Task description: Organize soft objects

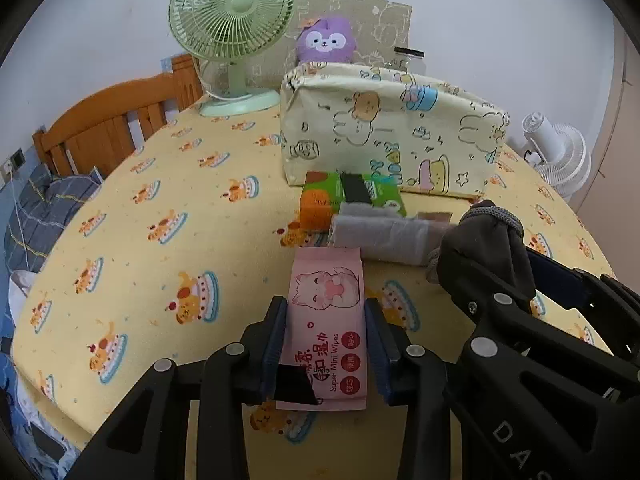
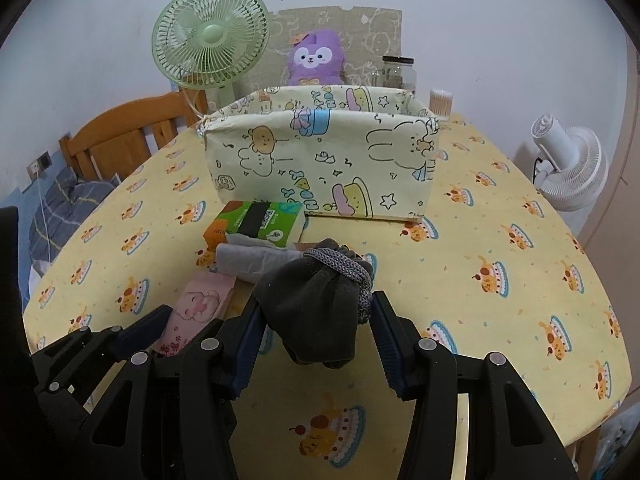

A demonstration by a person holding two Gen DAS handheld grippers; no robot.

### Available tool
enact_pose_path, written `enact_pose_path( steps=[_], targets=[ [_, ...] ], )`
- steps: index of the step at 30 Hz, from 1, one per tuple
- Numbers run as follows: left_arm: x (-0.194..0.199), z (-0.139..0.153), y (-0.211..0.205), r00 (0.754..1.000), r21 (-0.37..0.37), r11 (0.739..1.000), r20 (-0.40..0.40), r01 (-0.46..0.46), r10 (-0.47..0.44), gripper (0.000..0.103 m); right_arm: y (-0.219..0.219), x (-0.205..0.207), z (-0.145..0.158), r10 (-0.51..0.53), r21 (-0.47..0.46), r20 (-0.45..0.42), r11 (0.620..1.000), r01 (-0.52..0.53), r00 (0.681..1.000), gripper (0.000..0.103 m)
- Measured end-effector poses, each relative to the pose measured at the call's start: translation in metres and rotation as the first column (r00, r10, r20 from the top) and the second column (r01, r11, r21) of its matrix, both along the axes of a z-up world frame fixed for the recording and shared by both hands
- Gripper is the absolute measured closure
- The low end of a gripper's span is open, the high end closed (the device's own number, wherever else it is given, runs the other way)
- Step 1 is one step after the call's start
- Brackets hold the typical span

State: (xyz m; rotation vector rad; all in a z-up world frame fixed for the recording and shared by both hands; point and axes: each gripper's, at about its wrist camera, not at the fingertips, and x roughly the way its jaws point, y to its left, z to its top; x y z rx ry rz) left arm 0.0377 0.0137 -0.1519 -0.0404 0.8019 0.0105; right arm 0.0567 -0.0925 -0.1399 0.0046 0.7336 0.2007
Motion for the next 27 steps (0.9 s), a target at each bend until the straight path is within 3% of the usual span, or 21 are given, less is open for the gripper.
enact_pose_path(
  steps=[27],
  targets=[
    [0.008,0.086,-0.023,0.990,0.018,1.000,0.140,0.025,-0.027,0.064,-0.027,0.002,0.083,-0.040,0.037,0.096,0.999,0.036,0.995,0.048]
  ],
)
